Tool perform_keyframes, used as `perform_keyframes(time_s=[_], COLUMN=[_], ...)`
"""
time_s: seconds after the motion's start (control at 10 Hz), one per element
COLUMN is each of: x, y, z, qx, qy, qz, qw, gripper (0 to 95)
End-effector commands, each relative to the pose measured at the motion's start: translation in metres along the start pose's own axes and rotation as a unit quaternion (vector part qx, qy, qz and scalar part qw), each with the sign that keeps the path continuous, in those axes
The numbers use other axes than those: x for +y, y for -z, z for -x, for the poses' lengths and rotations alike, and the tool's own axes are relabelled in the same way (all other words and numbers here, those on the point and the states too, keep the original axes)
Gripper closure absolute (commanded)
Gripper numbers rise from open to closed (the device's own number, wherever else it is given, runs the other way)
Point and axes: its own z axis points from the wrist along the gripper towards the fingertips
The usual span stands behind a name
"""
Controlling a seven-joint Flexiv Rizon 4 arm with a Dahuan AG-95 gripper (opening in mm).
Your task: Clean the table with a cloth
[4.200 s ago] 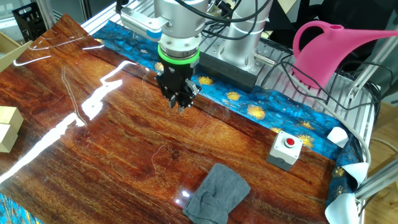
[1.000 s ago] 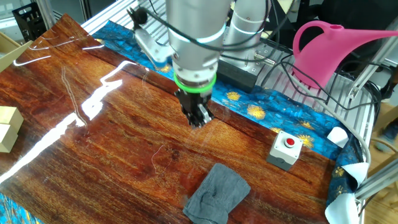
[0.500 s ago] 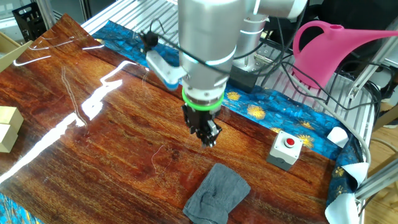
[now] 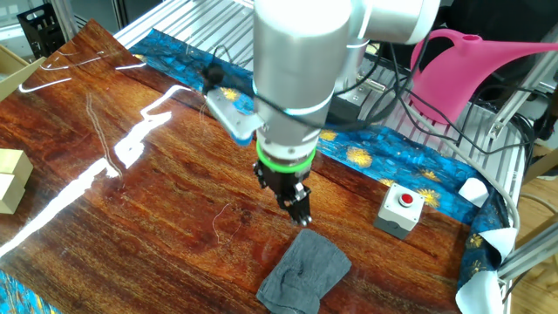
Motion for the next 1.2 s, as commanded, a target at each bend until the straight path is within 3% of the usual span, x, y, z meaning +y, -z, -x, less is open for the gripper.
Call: perform_keyframes(time_s=[0.1, 0.3, 0.4, 0.5, 0.6, 0.7, 1.2], x=[0.0004, 0.0003, 0.0003, 0.0003, 0.0003, 0.0003, 0.0003], y=[0.0026, 0.0034, 0.0034, 0.0034, 0.0034, 0.0034, 0.0034], z=[0.0041, 0.0060, 0.0060, 0.0060, 0.0060, 0.0060, 0.0060], qx=[-0.003, -0.003, -0.003, -0.002, -0.003, -0.006, 0.012], qy=[0.007, 0.011, 0.017, 0.027, 0.046, 0.056, 0.082], qz=[0.001, -0.002, -0.002, 0.000, -0.001, -0.005, -0.015], qw=[1.0000, 0.9999, 0.9999, 0.9996, 0.9989, 0.9984, 0.9964], gripper=[0.0, 0.0, 19.0, 19.0, 76.0, 95.0, 95.0])
